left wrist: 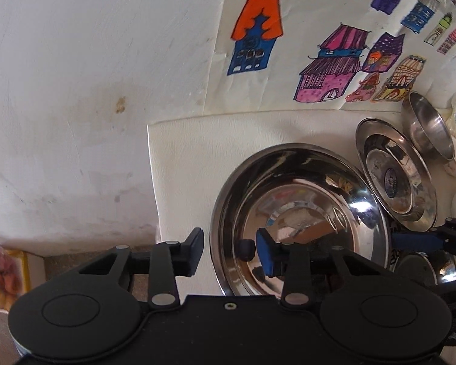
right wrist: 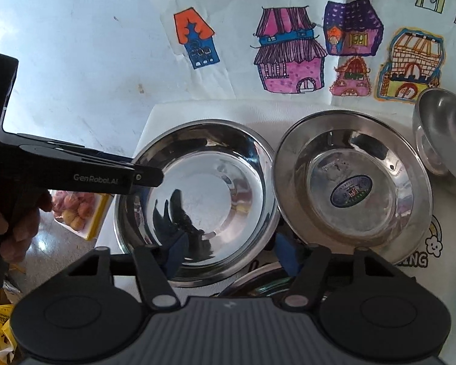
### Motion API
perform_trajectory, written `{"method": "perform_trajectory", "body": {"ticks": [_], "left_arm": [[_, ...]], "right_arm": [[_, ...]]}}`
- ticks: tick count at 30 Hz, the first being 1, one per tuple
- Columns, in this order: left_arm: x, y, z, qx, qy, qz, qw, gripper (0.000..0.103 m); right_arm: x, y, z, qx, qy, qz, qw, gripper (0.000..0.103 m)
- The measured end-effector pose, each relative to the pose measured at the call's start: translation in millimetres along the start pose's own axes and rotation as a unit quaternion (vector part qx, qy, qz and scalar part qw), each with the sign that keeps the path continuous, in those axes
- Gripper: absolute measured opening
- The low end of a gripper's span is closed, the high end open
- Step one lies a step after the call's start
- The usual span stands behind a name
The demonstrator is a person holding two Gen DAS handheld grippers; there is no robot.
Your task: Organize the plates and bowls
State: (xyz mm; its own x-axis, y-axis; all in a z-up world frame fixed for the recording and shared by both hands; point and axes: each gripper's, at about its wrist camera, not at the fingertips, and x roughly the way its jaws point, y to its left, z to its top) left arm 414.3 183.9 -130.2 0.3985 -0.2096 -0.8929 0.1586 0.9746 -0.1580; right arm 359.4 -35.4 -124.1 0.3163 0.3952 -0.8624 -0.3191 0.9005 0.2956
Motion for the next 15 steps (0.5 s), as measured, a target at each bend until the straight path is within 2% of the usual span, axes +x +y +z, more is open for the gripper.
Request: {"method": "perform_trajectory", "body": {"ticks": [7, 11, 15], "left_arm": [[4, 1, -8, -0.018, 0.003, -0.007, 0.9998, 0.032], [1, 6, -8, -0.034, 0.004, 0.004, 0.9994, 0.016], [-6, 12, -11, -0.045, 0.003, 0.008, 0.9989, 0.015]], "right_arm": [[9, -7, 1, 0.036, 0.022, 0.006, 0.999, 0.057], [11, -7, 1, 0.04, 0.019, -0.004, 0.999, 0.044], [8, -9, 0, 0.043, 0.019, -0.006, 0.999, 0.029]]}}
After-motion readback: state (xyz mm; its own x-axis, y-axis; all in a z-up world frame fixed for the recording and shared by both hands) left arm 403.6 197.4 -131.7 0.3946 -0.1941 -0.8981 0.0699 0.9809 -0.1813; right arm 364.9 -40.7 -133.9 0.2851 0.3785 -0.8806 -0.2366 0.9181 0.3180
